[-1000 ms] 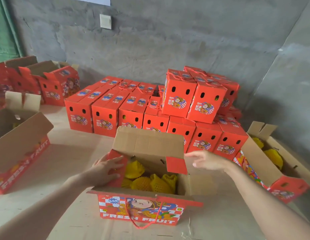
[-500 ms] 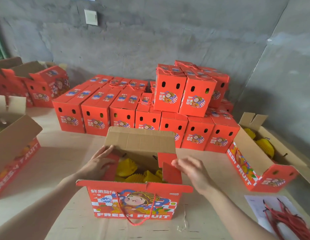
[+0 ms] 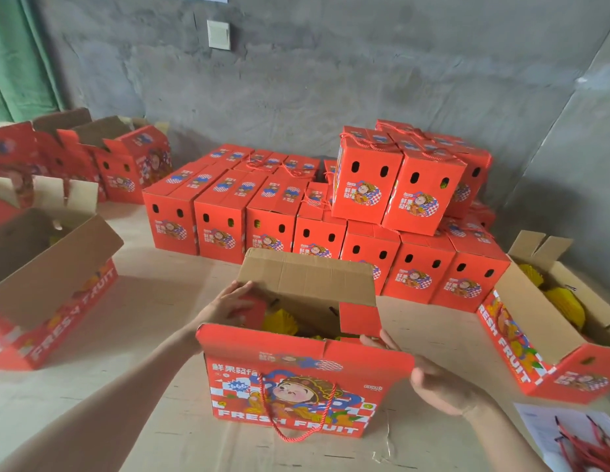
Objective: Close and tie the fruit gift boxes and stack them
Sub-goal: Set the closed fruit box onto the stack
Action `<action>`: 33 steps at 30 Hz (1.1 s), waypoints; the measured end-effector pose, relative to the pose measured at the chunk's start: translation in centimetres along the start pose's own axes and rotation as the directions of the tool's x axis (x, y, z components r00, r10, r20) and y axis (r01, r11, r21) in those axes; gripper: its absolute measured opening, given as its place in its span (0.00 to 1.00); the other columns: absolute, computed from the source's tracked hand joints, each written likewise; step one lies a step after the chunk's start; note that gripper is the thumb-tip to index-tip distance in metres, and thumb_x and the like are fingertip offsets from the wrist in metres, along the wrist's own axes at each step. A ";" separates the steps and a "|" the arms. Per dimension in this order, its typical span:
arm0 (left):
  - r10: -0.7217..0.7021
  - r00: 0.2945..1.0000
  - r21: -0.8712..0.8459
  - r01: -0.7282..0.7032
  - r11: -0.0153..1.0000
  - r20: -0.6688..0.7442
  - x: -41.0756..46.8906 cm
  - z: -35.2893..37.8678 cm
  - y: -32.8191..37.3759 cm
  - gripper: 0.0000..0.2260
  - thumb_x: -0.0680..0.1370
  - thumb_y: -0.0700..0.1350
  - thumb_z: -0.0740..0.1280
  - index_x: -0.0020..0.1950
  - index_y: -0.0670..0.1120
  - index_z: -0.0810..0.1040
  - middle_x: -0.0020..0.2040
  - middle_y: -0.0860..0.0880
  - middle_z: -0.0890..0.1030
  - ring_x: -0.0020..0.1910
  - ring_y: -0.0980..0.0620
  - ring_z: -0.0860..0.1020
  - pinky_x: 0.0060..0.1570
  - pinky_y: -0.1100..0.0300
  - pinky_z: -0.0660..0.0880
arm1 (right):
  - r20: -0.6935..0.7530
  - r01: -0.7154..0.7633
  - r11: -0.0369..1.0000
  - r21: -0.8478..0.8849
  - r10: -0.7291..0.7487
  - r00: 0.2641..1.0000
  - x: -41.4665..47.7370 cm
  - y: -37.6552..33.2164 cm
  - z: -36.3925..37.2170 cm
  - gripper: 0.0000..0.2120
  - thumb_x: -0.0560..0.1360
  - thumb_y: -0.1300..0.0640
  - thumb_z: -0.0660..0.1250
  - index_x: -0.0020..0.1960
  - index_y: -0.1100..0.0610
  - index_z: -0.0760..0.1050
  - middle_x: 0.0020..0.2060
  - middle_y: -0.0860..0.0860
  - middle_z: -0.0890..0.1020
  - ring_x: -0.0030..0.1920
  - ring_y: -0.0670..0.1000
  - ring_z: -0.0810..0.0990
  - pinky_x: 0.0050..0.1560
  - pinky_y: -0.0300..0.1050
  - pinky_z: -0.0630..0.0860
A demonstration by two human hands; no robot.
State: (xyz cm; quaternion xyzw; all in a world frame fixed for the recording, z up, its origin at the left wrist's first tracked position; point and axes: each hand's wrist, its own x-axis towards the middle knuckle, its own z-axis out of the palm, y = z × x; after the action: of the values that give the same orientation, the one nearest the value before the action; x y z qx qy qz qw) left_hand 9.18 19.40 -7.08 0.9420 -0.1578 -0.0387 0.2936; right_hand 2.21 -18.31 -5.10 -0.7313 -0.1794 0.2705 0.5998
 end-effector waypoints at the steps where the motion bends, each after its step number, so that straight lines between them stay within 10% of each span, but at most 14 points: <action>1: -0.009 1.000 -0.098 0.008 0.995 -0.016 -0.3 0.2 0.1 0.20 0.79 0.32 0.61 0.71 0.38 0.67 0.77 0.44 0.51 0.76 0.55 0.52 0.68 0.68 0.53 | -0.066 -0.003 0.998 -0.057 0.000 0.998 0.3 -0.2 0.4 0.54 0.55 0.25 0.70 0.70 0.56 0.63 0.68 0.50 0.72 0.68 0.39 0.67 0.68 0.37 0.63; 3: -0.044 0.995 -0.403 0.005 0.915 -0.086 -1.1 0.6 -0.2 0.22 0.79 0.30 0.59 0.72 0.39 0.64 0.76 0.44 0.58 0.69 0.69 0.61 0.64 0.74 0.61 | -0.264 0.000 0.996 -0.085 -0.023 0.964 1.4 -0.1 1.2 0.47 0.56 0.24 0.70 0.58 0.62 0.74 0.53 0.58 0.82 0.54 0.43 0.78 0.53 0.30 0.71; 8: -0.074 0.981 -0.581 -0.045 0.812 -0.180 -2.8 0.5 0.0 0.17 0.80 0.55 0.55 0.57 0.54 0.81 0.67 0.53 0.74 0.62 0.50 0.76 0.57 0.52 0.75 | -0.687 0.150 0.950 -0.272 -0.301 0.662 4.1 0.3 4.5 0.23 0.76 0.60 0.68 0.67 0.47 0.65 0.56 0.38 0.76 0.55 0.32 0.75 0.52 0.26 0.70; 11: -0.117 0.981 -0.753 -0.042 0.656 -0.156 -2.6 -0.4 0.1 0.23 0.77 0.64 0.52 0.65 0.56 0.74 0.64 0.54 0.76 0.61 0.53 0.76 0.55 0.52 0.73 | -0.648 0.037 0.790 -0.612 -0.528 0.548 5.0 1.2 5.8 0.14 0.78 0.65 0.63 0.62 0.56 0.74 0.61 0.50 0.76 0.64 0.49 0.74 0.65 0.48 0.71; 16: -0.149 0.909 -0.431 -0.036 0.901 -0.388 -3.1 1.7 1.0 0.09 0.80 0.41 0.64 0.53 0.50 0.83 0.65 0.53 0.76 0.60 0.54 0.75 0.60 0.57 0.70 | -0.553 -0.080 0.624 -0.777 -0.617 0.559 5.3 1.3 5.9 0.14 0.77 0.55 0.62 0.57 0.62 0.79 0.65 0.57 0.72 0.66 0.49 0.68 0.65 0.49 0.68; 22: 0.210 0.772 0.137 -0.160 0.978 -0.600 -3.4 1.8 1.9 0.17 0.77 0.46 0.61 0.35 0.38 0.81 0.38 0.44 0.78 0.37 0.43 0.75 0.39 0.50 0.76 | -0.506 -0.127 0.538 -0.833 -0.649 0.568 5.1 1.2 5.8 0.18 0.77 0.51 0.56 0.52 0.62 0.79 0.46 0.53 0.81 0.49 0.47 0.72 0.50 0.42 0.72; 33: 0.204 0.842 0.209 -0.112 0.972 -0.499 -3.1 1.3 2.6 0.12 0.74 0.41 0.64 0.32 0.38 0.78 0.33 0.44 0.78 0.32 0.42 0.74 0.36 0.48 0.76 | -0.501 -0.201 0.499 -0.843 -0.595 0.628 5.5 1.0 5.5 0.10 0.76 0.57 0.61 0.47 0.61 0.79 0.42 0.52 0.81 0.43 0.55 0.78 0.46 0.48 0.73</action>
State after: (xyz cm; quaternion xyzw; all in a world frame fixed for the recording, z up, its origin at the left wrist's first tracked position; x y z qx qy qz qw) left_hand 5.30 17.68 -6.74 0.9230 -0.1531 0.2539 0.2452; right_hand 3.11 -11.01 -7.76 -0.9352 -0.1154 -0.2591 0.2120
